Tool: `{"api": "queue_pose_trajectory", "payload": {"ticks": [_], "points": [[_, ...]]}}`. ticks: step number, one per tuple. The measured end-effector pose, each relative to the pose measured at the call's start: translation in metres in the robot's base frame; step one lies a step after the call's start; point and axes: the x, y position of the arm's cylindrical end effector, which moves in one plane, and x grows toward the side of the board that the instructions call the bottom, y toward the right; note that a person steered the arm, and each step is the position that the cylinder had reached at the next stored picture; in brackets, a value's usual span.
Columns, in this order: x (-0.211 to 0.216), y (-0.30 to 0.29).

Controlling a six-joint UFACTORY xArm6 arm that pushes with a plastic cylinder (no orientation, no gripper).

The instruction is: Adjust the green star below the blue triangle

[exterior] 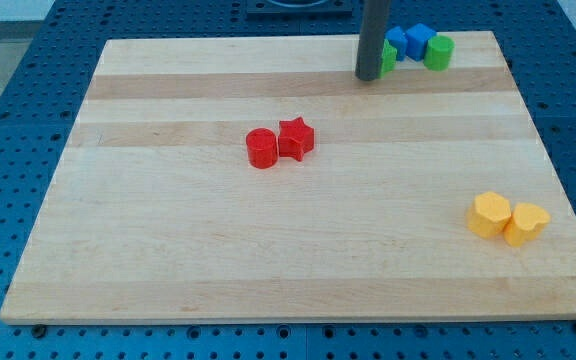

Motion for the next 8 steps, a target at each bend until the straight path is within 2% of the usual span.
{"api": "queue_pose_trajectory", "payload": {"ticks": [2, 3, 4, 6, 8], "points": [[-0.012, -0.095], [-0.028, -0.09], [-0.027, -0.059], [0.0, -0.021], [0.0, 0.001]]}}
